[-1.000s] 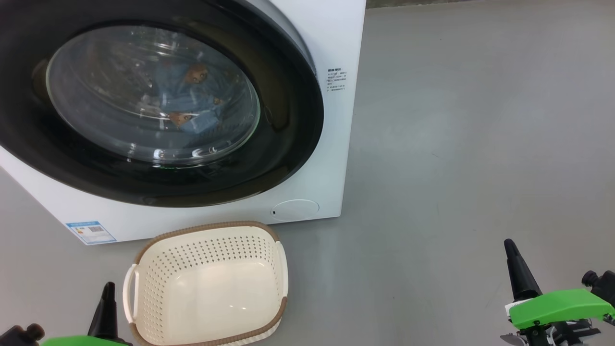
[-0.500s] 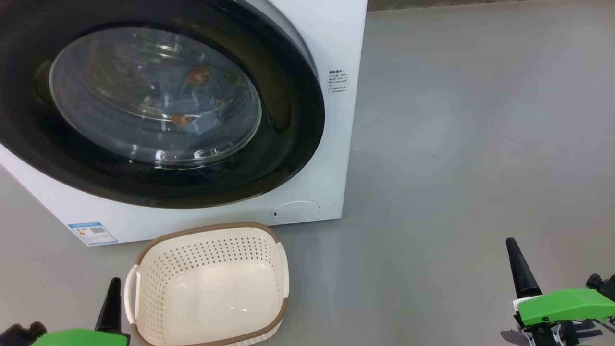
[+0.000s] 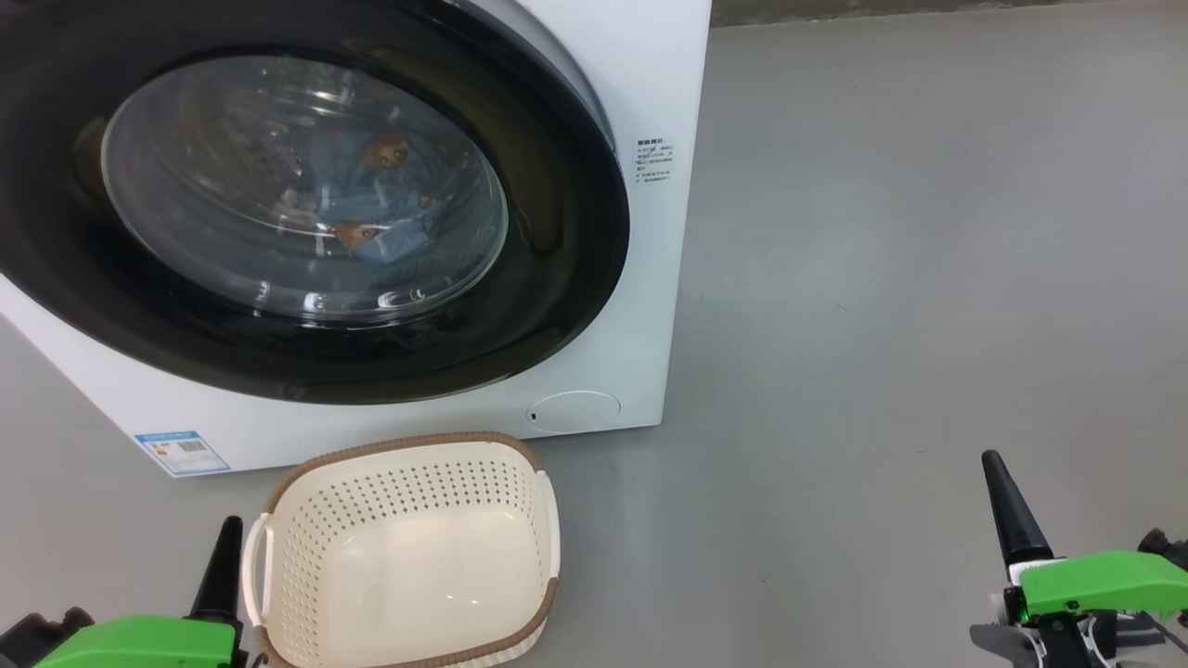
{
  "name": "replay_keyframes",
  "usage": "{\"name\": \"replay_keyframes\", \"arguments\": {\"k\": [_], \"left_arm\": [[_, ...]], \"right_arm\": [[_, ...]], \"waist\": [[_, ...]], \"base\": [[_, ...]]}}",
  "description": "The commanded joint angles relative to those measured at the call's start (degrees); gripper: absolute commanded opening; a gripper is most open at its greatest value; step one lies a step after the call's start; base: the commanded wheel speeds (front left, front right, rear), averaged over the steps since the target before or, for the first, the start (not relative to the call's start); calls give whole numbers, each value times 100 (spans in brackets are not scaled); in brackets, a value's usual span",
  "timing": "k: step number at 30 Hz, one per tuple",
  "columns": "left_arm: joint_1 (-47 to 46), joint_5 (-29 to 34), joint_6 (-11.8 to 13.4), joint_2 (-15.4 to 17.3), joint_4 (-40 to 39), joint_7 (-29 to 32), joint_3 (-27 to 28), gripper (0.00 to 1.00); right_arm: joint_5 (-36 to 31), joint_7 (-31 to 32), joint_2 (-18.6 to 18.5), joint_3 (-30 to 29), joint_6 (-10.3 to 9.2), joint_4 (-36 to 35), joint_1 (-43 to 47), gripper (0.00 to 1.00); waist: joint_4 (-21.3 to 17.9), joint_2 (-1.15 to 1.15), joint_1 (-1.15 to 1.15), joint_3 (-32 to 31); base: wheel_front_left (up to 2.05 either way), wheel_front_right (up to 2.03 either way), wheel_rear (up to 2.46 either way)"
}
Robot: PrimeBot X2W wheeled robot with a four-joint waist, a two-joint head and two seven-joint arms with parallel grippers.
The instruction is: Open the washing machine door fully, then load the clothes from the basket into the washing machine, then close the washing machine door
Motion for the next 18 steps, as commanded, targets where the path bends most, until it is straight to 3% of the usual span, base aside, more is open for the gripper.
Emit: {"name": "replay_keyframes", "arguments": {"k": [1, 18], "left_arm": [[-246, -147, 19, 59, -113, 49, 173, 0], [-424, -1107, 88, -51, -94, 335, 242, 0]], "right_arm": [[164, 47, -33, 71, 5, -170, -271, 0], [1170, 316, 19, -34, 6, -193, -355, 0]], "waist": [[2, 0, 0, -3], [22, 0, 0, -46]], "base": [[0, 0, 0], [0, 0, 0]]}}
